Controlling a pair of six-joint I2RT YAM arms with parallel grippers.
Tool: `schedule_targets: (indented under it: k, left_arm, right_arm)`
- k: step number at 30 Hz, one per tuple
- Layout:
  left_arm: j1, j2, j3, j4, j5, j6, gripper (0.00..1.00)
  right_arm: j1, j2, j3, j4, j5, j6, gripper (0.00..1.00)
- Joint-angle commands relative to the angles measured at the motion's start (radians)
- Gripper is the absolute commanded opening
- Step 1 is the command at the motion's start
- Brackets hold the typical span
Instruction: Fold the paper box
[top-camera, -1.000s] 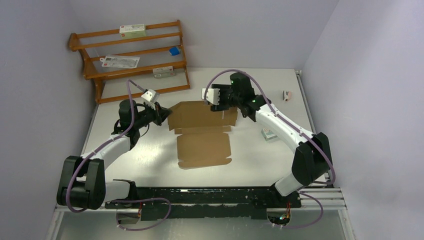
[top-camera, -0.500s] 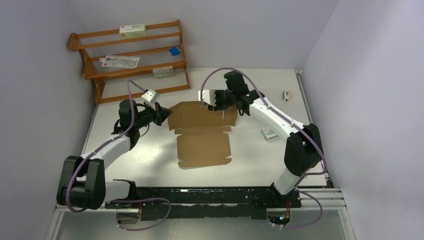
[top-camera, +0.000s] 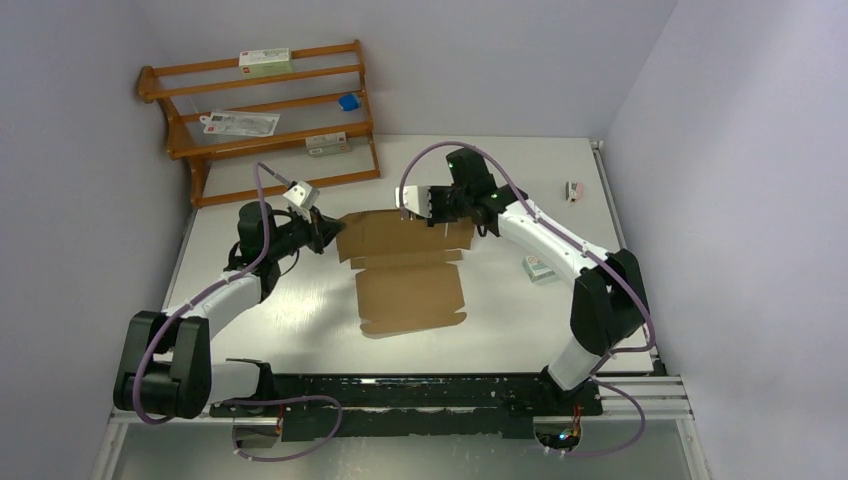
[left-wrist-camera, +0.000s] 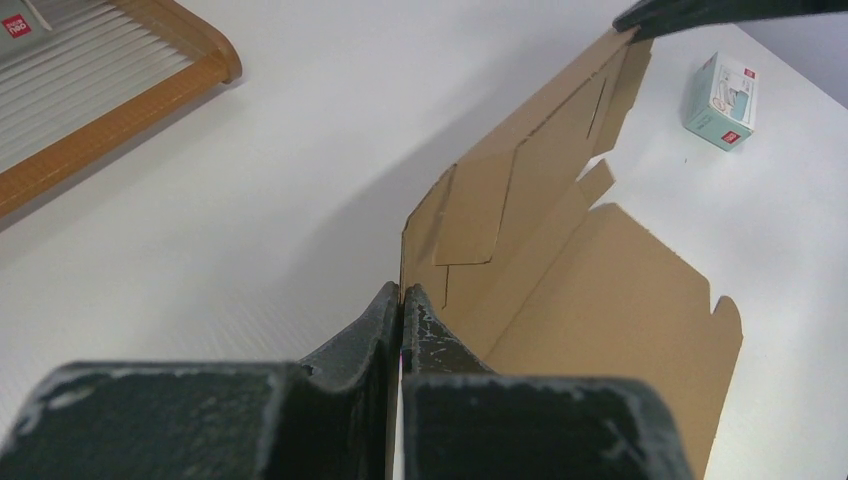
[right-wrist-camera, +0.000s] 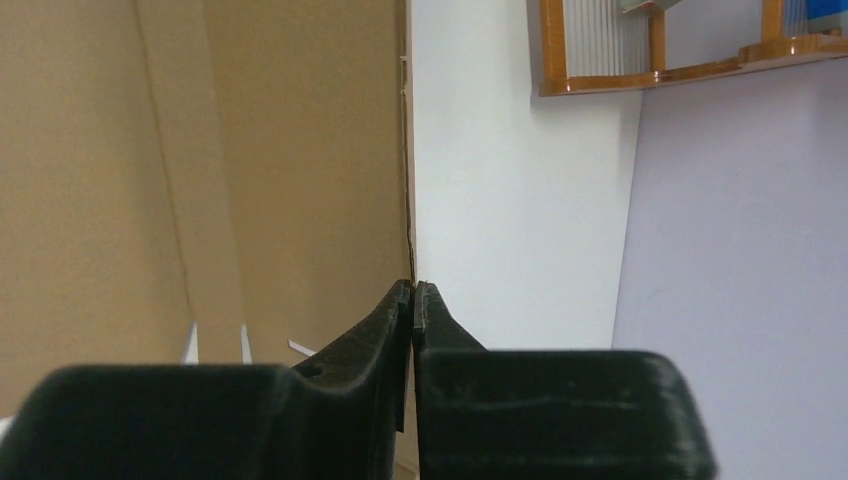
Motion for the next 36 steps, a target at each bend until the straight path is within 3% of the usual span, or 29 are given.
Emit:
schedule_targets:
  k: [1,8,23,36]
  left_arm:
    - [-0.007,0.011,-0.014,0.081,0.036,-0.004,0.05]
    - [-0.047,0.003,-0.027,0.083,-0.025,-0.020,0.05]
    - [-0.271,-0.132,-0.069,-0.010,-0.373,-0.090,0.05]
    - [-0.412,-0.041,-0.101,0.081,-0.535,-0.136,0.05]
  right_arm:
    - [0.036,-0.088,-0.108,0.130,0.071,0.023,0.03]
    - [0.114,-0.202,-0.323,0.349,0.209,0.027,0.00]
    - [0.248,-0.285,-0.554,0.674,0.440,0.054,0.00]
    - [0.346,-0.293,-0.683,0.850,0.581,0.002,0.00]
